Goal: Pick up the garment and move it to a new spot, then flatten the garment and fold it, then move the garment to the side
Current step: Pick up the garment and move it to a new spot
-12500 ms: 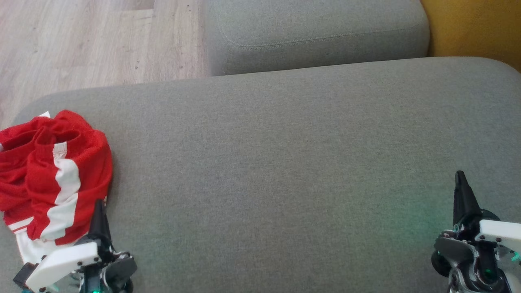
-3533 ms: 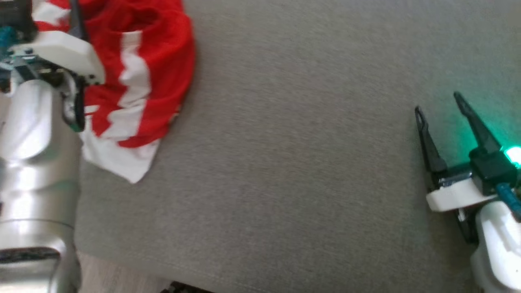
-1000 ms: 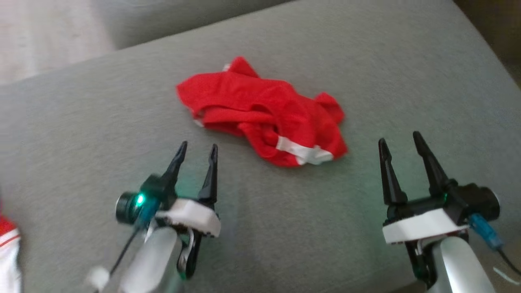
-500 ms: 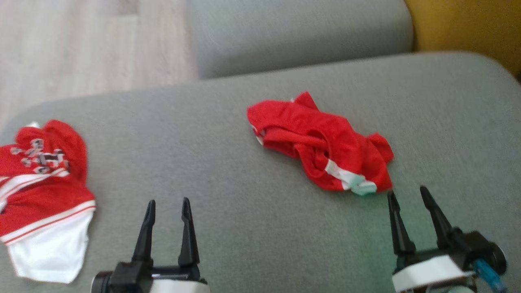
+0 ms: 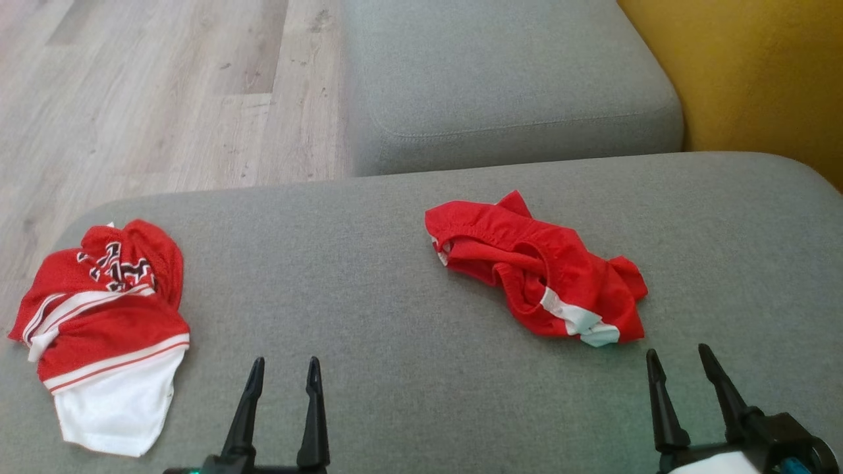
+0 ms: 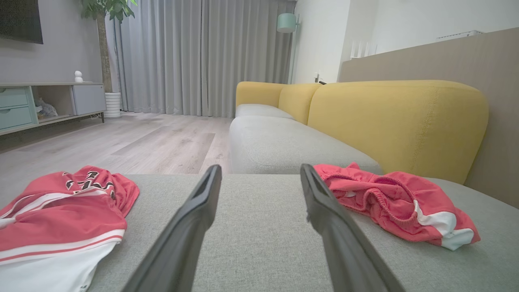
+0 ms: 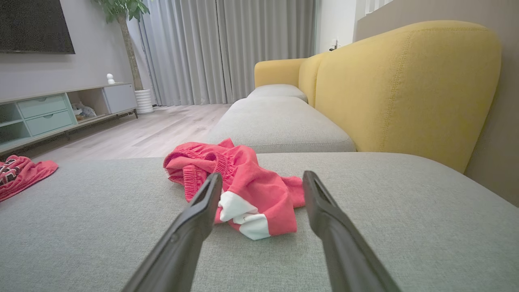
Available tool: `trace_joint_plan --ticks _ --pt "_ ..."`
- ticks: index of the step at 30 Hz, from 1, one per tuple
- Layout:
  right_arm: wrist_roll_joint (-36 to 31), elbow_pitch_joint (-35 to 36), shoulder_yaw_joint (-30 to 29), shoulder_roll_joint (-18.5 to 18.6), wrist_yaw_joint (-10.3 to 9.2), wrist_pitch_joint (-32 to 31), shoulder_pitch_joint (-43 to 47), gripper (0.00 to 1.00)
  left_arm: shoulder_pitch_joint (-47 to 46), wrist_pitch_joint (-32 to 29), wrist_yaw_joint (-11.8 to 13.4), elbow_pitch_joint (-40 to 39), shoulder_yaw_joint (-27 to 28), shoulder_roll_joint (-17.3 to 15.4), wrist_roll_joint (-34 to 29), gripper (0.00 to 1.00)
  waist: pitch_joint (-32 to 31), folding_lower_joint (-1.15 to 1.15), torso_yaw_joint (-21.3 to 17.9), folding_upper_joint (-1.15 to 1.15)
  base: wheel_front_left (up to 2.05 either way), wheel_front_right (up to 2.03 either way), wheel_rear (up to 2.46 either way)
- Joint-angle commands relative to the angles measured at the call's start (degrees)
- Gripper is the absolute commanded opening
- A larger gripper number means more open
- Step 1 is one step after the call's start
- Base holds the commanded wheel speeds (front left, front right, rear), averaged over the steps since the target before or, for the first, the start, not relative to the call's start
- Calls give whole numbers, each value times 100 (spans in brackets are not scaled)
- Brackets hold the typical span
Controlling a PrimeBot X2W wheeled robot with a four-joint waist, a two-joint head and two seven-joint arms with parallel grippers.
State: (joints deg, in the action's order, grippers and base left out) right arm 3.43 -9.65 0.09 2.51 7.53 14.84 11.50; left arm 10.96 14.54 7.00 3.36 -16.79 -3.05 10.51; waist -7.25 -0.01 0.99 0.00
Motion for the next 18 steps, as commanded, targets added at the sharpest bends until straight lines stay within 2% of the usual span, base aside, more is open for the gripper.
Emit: trace_joint_plan --ticks 1,18 --pt "-30 178 120 37 -4 16 -148 100 -182 45 -20 -151 162 17 -72 100 -17 1 -10 0 0 0 0" --pt "-8 183 149 37 -4 16 -183 100 -163 46 -21 36 207 17 -223 100 7 1 -61 0 0 0 0"
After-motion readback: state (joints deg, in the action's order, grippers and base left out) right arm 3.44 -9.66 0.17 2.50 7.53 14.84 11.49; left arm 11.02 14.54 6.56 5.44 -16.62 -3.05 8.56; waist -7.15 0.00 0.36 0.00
